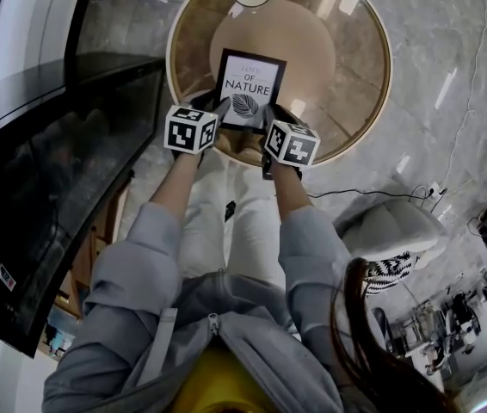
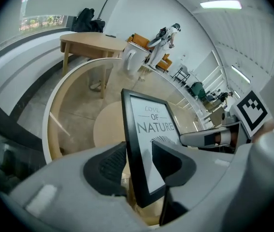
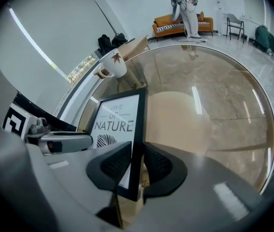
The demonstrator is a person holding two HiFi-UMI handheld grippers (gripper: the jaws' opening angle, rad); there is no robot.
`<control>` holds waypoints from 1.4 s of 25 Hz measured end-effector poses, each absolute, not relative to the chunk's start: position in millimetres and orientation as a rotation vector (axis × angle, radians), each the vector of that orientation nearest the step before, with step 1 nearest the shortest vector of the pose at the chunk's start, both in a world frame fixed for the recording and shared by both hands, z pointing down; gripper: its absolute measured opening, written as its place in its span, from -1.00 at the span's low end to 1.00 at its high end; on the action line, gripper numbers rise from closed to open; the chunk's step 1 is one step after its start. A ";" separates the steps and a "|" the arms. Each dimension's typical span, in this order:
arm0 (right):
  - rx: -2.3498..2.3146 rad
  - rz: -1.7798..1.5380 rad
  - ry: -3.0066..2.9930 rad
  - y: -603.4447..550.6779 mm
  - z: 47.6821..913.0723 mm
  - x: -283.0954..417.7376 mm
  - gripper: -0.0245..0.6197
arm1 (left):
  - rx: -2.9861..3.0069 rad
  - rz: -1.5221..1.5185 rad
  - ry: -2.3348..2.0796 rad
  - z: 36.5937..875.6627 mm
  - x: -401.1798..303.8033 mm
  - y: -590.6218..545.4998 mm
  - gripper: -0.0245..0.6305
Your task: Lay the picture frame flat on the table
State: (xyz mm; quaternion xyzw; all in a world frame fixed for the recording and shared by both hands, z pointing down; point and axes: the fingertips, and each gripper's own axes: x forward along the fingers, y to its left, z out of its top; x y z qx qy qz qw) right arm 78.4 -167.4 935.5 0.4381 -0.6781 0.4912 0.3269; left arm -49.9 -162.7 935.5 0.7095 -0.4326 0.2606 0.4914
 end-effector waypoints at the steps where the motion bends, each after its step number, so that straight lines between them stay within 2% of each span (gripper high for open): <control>1: 1.144 1.282 -1.771 -166.5 936.6 78.4 -0.67 | 1.717 0.622 -1.050 935.3 -48.7 -162.7 -0.39; 5: 1.170 1.222 -1.760 -169.4 934.0 85.8 -0.55 | 1.691 0.573 -1.103 930.4 -56.7 -166.6 -0.19; 9: 1.206 1.206 -1.765 -171.5 910.7 96.9 -0.61 | 1.681 0.540 -1.186 906.3 -76.1 -167.6 -0.22; 11: 1.227 1.204 -1.753 -164.9 889.0 104.0 -0.75 | 1.691 0.573 -1.170 885.8 -78.4 -156.4 -0.52; 13: 1.248 1.202 -1.751 -160.0 866.9 109.8 -0.92 | 1.701 0.605 -1.132 864.2 -75.8 -147.3 -0.92; 24: 1.292 1.129 -1.874 -163.3 734.6 112.6 -0.92 | 1.893 0.554 -1.118 725.0 -51.1 -153.2 -0.93; 35: 1.497 0.826 -2.188 -199.3 542.3 115.5 -0.92 | 2.208 0.347 -1.350 532.4 -42.4 -182.1 -0.93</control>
